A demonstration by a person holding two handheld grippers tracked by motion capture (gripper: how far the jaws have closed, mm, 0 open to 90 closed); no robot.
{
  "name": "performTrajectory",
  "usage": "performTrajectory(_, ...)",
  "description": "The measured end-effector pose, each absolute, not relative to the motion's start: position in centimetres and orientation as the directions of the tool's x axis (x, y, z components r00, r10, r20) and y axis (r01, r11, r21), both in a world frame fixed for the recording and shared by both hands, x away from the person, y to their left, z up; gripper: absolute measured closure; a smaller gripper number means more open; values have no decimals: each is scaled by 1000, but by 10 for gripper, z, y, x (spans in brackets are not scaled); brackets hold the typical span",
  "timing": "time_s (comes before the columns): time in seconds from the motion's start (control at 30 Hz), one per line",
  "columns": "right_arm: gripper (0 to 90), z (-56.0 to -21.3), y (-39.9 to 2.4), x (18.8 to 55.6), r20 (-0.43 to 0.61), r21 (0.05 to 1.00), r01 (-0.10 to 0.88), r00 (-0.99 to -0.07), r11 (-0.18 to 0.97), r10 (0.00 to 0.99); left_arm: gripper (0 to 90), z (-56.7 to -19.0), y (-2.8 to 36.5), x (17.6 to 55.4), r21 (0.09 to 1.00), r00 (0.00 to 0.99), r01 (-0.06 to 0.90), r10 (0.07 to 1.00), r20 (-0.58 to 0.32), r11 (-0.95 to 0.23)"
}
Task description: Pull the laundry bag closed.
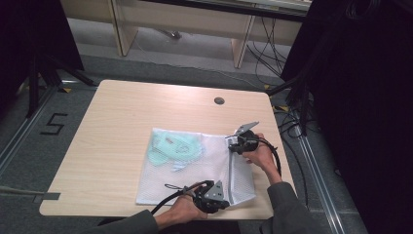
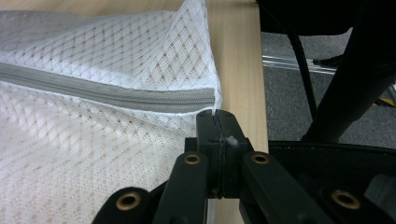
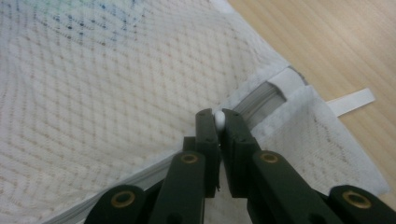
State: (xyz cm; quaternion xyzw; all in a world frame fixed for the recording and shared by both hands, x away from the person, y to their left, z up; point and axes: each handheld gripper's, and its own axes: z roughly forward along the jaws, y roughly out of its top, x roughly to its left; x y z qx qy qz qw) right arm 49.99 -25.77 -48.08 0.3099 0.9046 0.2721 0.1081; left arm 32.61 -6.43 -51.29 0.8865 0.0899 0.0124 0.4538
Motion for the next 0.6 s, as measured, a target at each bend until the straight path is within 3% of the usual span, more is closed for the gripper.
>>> performTrajectory(0.07, 864, -482, -259, 505, -39, 574, 459, -811, 678, 583, 896, -513, -64, 326, 807, 982, 149, 178, -56, -571)
performTrajectory(0.4, 864, -481, -258, 510, -50, 572, 499, -771, 651, 635, 896, -514, -65, 326, 807, 982, 156, 180, -63, -570)
performTrajectory(0.43, 864, -481, -258, 512, -36, 583, 470, -800, 663, 599, 896, -514, -64, 326, 809, 981, 157, 181, -63, -567)
performTrajectory(0.6, 864, -481, -256, 518, -49, 580, 474, -791, 662, 610, 896, -512, -68, 320, 813, 983, 157, 166, -75, -561)
